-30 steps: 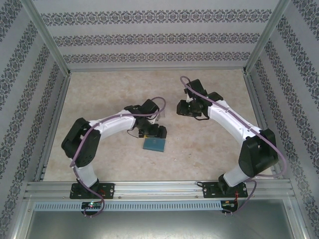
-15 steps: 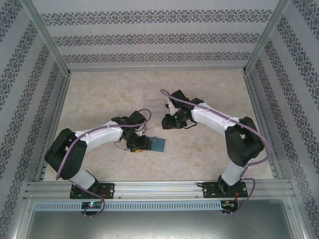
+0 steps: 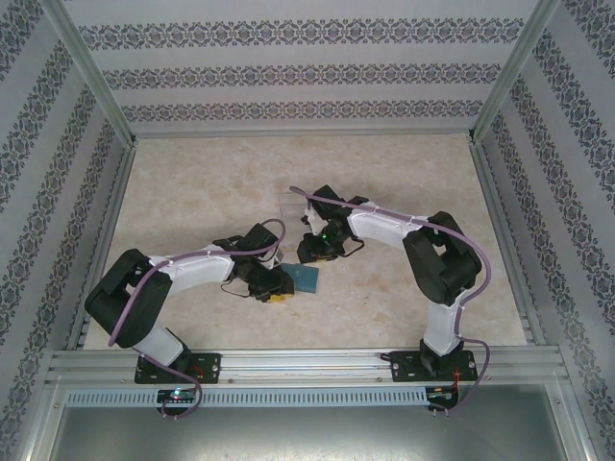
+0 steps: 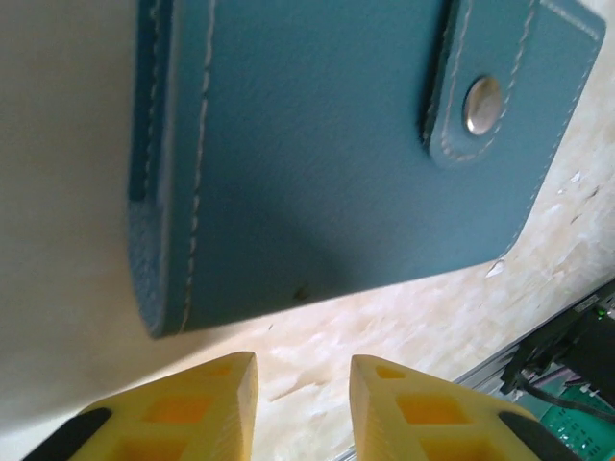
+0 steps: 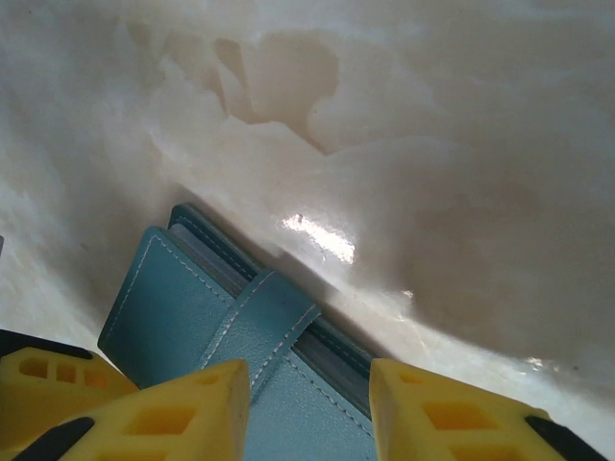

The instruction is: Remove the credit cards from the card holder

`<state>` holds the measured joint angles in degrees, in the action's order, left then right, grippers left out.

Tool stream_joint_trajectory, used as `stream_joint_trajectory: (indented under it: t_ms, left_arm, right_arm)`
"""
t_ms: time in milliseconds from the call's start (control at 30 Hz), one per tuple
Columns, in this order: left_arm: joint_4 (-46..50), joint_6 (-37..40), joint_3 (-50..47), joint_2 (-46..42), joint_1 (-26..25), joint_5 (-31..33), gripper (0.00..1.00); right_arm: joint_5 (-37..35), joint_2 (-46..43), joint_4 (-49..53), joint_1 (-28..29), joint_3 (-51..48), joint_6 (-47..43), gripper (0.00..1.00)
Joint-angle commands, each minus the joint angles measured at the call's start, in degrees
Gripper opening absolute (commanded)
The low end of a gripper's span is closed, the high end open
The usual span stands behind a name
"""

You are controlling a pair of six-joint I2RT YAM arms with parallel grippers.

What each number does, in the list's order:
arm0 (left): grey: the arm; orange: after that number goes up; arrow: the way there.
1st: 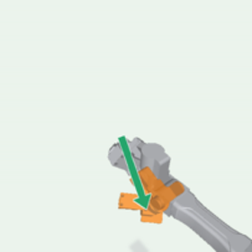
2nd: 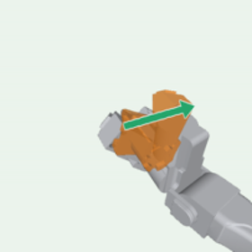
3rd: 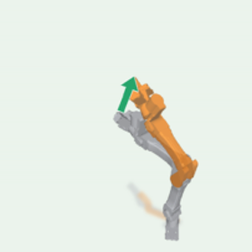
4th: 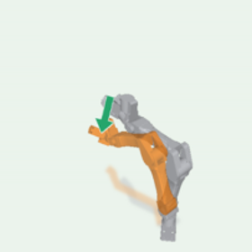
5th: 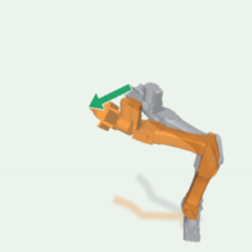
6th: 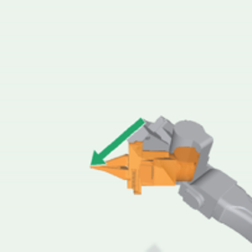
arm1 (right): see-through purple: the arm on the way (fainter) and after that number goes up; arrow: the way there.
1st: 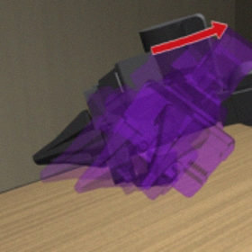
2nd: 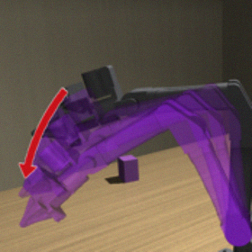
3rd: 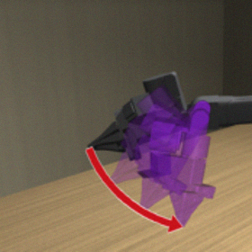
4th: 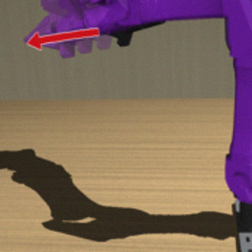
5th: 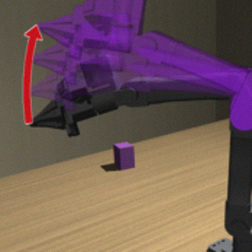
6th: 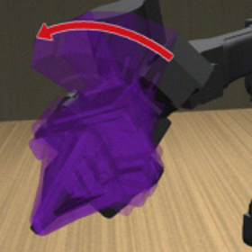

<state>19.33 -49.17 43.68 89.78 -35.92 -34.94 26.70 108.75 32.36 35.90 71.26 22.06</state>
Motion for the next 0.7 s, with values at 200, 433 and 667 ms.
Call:
stream_joint_trajectory:
  t_ms: [200,433,667]
  left_arm:
    - [-3.1,-1.8,-0.5,1.2,2.5,1.3,0.22]
    - [-1.4,0.9,2.0,3.0,5.0,1.7,0.20]
    - [0.0,4.2,6.5,6.7,7.8,-0.3,0.19]
  right_arm:
    - [5.1,-1.7,-4.5,1.0,-5.5,2.7,0.38]
    - [5.4,-6.2,-8.8,2.6,-12.2,7.7,0.38]
    - [4.8,-8.8,-13.4,6.2,-16.5,13.3,0.38]
